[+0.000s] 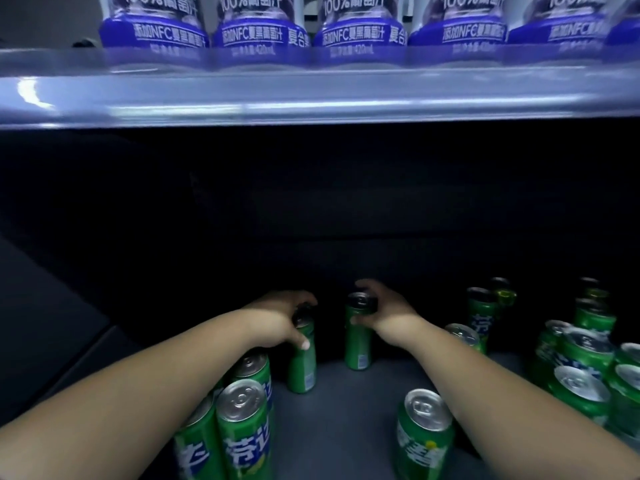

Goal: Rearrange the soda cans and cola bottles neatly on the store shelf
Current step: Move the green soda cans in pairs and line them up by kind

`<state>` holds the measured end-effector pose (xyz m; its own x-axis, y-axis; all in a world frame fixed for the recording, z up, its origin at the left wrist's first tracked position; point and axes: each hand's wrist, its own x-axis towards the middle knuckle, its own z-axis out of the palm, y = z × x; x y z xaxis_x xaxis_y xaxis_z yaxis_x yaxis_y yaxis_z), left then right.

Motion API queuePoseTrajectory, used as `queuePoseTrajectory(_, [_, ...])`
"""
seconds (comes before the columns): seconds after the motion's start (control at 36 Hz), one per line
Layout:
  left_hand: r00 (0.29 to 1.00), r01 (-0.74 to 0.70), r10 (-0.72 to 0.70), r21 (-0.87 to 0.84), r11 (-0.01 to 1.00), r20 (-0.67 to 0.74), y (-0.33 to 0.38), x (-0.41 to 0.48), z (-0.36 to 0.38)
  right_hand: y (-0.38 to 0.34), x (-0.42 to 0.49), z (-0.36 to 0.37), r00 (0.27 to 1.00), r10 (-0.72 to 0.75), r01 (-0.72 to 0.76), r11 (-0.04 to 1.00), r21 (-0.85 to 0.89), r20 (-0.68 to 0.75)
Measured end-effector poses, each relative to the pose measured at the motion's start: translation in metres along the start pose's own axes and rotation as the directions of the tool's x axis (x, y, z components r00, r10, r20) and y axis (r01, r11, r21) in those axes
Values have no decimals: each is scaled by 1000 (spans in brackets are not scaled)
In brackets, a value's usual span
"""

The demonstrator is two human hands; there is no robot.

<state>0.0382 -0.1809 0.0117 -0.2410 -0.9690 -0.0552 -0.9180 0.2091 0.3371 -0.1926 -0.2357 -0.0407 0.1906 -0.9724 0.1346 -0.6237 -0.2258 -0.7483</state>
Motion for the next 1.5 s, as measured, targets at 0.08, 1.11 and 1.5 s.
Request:
queuePoseTrajectory(0.08, [1000,-24,24,21,999,-1,3,1,-1,-2,-5,-4,1000,-27,27,999,17,9])
queuePoseTrajectory(1.11, [998,-28,49,365,931,-49,38,-94,14,-40,-129,-13,928,-218,310,901,-303,302])
queuePoseTrajectory(1.5, [997,-59,67,203,977,-34,22,-92,14,-40,-122,-12,923,-268,338,907,-251,276])
